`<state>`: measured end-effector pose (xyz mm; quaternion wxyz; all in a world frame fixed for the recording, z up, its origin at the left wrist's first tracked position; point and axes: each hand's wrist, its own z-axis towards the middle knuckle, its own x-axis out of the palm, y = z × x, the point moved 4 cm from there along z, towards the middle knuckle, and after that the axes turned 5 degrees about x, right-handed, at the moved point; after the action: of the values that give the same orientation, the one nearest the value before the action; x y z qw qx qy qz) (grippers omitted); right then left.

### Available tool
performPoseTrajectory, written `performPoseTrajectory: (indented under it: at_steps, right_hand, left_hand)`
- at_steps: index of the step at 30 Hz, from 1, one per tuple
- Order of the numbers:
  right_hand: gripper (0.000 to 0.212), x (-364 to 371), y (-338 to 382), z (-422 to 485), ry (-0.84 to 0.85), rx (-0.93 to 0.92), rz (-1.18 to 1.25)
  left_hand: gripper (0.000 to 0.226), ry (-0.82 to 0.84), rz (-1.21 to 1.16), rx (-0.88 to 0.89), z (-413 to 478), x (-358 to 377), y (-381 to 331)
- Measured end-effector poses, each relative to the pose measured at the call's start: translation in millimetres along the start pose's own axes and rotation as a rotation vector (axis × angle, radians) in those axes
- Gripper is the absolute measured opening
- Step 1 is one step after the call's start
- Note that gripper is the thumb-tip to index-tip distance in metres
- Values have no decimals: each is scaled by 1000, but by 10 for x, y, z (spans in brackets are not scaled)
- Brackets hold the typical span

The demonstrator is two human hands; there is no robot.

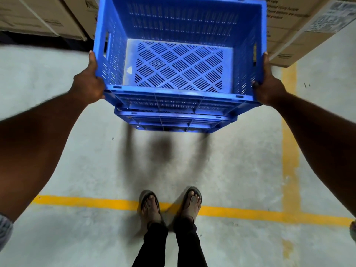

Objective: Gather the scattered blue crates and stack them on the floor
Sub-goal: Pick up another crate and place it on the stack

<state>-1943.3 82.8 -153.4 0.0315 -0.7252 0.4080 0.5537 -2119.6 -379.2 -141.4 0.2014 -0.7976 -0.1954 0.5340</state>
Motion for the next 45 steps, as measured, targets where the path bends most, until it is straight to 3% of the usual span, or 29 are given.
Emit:
performPoseTrajectory:
  at_steps: [7, 15, 20, 23, 28, 31, 38, 45]
  right_hand:
    - [82, 21, 16, -277, 30, 93, 18]
    - [83, 28, 5, -377, 41, 103, 57]
    - [84, 33, 4, -368, 44, 97, 33]
    - [90, 78, -6, -342, 47, 94, 12]
    - [75, 325, 107, -556, -242, 24, -127]
    - [77, 491, 178, -752, -357, -15, -182]
    - [90, 526, 140, -737, -340, -86, -161]
    - [82, 503, 84, -659, -315, -90, -146]
  left_hand:
    - [80, 103, -91, -23, -176, -15, 185]
    - [78, 101, -83, -22, -269, 13, 278]
    - [80, 125, -30, -17, -263, -7, 311]
    - [73, 84, 158, 30, -243, 21, 293]
    - [71, -146, 363, 242, -299, 232, 151]
    - [68, -154, 464, 181, -388, 377, 136]
    - [82, -93, 454, 283, -358, 405, 73]
    - [83, -91, 431, 276, -362, 415, 27]
